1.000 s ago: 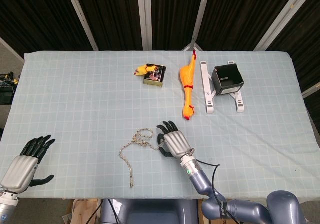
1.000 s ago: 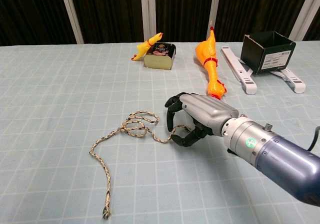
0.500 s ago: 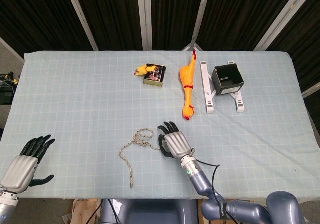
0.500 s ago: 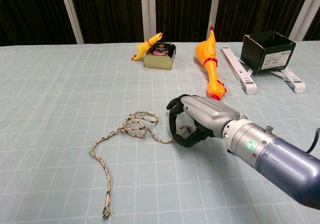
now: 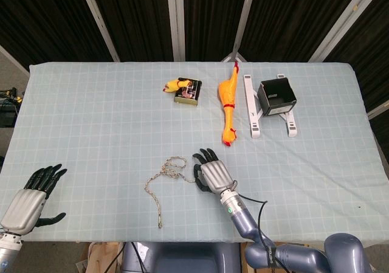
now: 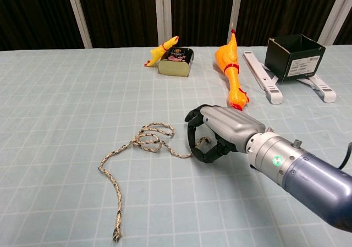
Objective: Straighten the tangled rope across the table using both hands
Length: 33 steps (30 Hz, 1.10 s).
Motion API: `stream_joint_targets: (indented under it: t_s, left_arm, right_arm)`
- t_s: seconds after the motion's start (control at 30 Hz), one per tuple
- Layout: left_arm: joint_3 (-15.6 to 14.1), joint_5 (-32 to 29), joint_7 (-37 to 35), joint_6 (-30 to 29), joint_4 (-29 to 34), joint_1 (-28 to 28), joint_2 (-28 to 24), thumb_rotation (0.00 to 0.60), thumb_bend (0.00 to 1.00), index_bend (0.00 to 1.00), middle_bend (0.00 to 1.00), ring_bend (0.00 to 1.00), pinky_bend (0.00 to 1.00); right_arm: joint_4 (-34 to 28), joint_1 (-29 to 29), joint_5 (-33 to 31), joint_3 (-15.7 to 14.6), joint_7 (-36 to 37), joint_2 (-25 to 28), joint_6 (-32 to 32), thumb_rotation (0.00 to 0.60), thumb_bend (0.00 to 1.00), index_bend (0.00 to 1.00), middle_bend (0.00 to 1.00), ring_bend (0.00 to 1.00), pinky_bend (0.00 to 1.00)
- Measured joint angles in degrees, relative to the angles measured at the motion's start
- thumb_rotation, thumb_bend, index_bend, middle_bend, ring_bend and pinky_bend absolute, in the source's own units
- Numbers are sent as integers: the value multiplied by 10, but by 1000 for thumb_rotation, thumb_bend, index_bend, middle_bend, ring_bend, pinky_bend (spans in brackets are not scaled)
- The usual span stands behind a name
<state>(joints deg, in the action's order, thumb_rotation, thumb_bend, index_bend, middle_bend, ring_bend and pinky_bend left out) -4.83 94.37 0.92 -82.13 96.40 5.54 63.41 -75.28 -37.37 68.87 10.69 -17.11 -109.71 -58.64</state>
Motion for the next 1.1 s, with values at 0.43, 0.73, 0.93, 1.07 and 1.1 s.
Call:
stream_joint_targets:
  t_s: [0.43,0.73,0.93,1.07,1.1]
  left_arm:
    - [-2,4,0,-4,3,-2,-1,600,153,83,0,0,0]
    - [-4,8,7,-5,5,-3,0,600,152,83,0,0,0]
    - [-5,14,17,-1,5,0,2,600,152,116,0,0,0]
    - [-3,29,31,12,4,15,1,600,163,204,3,0,0]
    - [-3,36,35,20,4,23,-2,600,167,221,8,0,0]
  right_arm:
    - [-60,13,-3,7,-20,56,-22,600,480,610,205,6,0]
    - [-102,30,4,-4,-19,89,-40,600,485,625,213,6,0]
    - [-120,41,15,-13,-8,103,-50,600,487,626,213,6,0]
    - [-128,43,15,-14,-6,108,-51,600,487,626,213,6,0]
    - [-130,44,15,-14,-6,110,-51,600,487,626,213,6,0]
